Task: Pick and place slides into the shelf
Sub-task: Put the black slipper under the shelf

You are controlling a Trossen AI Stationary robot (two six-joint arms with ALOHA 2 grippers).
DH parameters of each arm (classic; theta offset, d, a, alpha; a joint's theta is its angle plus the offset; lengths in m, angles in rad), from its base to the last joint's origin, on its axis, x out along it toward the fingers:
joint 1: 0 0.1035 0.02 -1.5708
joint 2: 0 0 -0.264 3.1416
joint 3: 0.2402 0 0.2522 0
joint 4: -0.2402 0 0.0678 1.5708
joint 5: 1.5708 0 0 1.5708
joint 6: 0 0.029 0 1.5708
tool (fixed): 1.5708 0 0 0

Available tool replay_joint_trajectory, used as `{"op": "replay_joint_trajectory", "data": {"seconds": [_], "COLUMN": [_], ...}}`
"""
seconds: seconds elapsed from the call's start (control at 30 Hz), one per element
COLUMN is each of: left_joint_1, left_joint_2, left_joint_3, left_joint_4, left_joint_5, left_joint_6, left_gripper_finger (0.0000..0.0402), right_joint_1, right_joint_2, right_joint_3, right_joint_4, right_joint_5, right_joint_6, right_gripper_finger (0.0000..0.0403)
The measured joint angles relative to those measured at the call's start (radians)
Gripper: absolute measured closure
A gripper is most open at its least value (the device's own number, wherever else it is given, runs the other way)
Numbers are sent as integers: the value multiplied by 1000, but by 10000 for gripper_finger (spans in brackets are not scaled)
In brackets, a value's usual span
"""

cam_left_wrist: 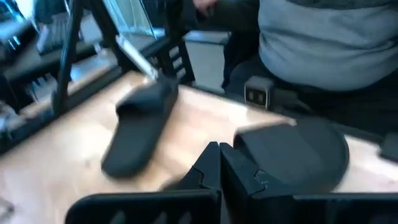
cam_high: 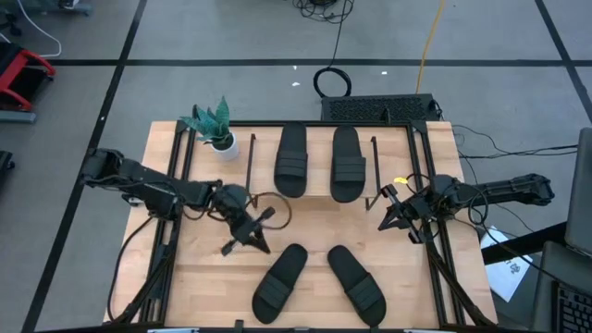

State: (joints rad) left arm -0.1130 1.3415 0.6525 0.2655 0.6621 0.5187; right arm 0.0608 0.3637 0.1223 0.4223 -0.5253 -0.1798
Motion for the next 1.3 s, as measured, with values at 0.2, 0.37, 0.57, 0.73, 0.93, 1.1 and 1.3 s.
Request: {"op": "replay_joint_trajectory", "data": {"seconds": [0.2,0.37,0.57,0.73,0.93,1.1,1.3], "left_joint_1": [167,179,-31,-151,-198,-198,-195], "left_joint_2": [-54,-276,-616,-748,-762,-761,-761], "left_joint_3": [-2,2,-124,-347,-510,-535,-530], "left_joint_4": [-74,-158,-187,0,235,202,244], "left_joint_5": [45,-1,-461,-752,-759,-746,-774], "left_joint_6": [-22,-73,-103,-195,-179,-181,-75], "left_gripper_finger": [401,401,401,401,402,401,401], "right_joint_1": [0,0,0,0,0,0,0], "right_joint_2": [-1,-1,-2,-2,-2,5,38], "right_joint_3": [0,0,0,0,0,-1,-2], "right_joint_4": [4,8,7,7,7,6,4], "right_joint_5": [4,0,1,3,4,4,1], "right_joint_6": [-23,37,70,96,106,108,72], "right_gripper_finger": [403,403,403,403,403,403,403]}}
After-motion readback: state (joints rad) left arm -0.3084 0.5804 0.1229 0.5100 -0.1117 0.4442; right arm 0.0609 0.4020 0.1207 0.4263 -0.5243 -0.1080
